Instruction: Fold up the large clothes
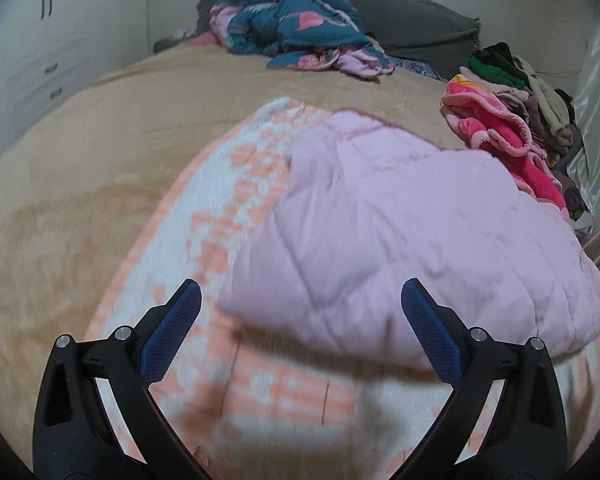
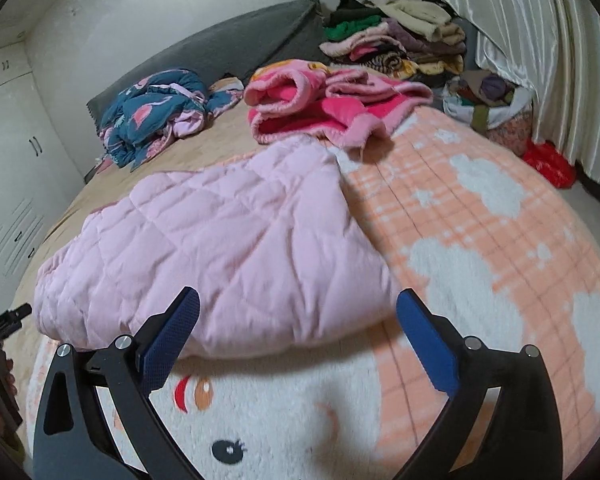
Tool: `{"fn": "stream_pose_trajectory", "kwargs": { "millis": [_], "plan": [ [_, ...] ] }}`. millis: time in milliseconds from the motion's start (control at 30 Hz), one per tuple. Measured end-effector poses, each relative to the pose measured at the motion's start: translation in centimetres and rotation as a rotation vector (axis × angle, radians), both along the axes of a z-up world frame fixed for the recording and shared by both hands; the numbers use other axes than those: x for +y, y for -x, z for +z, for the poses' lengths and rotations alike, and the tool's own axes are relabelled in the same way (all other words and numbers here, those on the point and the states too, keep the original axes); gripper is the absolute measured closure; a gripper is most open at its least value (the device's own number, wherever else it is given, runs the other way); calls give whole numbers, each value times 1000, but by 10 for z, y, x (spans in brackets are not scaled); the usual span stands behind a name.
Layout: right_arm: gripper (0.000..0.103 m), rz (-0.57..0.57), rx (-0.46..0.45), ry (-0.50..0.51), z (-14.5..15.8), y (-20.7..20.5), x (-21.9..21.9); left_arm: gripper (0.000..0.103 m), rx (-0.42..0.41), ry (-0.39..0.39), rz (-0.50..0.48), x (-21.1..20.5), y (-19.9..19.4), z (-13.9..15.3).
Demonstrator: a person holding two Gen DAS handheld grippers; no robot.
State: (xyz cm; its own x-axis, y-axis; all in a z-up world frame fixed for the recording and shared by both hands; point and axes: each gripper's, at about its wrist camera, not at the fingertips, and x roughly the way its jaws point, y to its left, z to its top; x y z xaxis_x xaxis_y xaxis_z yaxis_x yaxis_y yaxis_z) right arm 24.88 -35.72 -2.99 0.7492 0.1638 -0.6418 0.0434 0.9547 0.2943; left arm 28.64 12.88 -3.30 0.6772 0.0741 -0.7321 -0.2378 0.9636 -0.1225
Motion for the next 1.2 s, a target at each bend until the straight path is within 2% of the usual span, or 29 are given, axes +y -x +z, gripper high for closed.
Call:
{"fn": "stream_pose_trajectory", "kwargs": {
  "millis": [400,500,633,800,867,1100,1200],
  "plan": [
    [5,-82,72,-65,-31,4,-6,9,55,110,28,-5,19,-32],
    [5,-123,109,-144,-43,-5,-12,9,69,173,39,-4,13,-38],
    [5,-156,166,-262,-59,-19,-19,9,72,314,55,1,-2,-42],
    [5,-153,193,-365,-71,-38,-15,9,83,471,78,7,-27,-51],
    [5,-149,202,-392,-74,-45,-14,9,91,506,92,9,-36,-55],
    [4,-144,190,-506,-86,-59,-15,8,103,538,139,9,-56,-69],
    [6,-146,170,-494,-87,-64,-11,8,95,538,143,8,-62,-73]
  ]
}}
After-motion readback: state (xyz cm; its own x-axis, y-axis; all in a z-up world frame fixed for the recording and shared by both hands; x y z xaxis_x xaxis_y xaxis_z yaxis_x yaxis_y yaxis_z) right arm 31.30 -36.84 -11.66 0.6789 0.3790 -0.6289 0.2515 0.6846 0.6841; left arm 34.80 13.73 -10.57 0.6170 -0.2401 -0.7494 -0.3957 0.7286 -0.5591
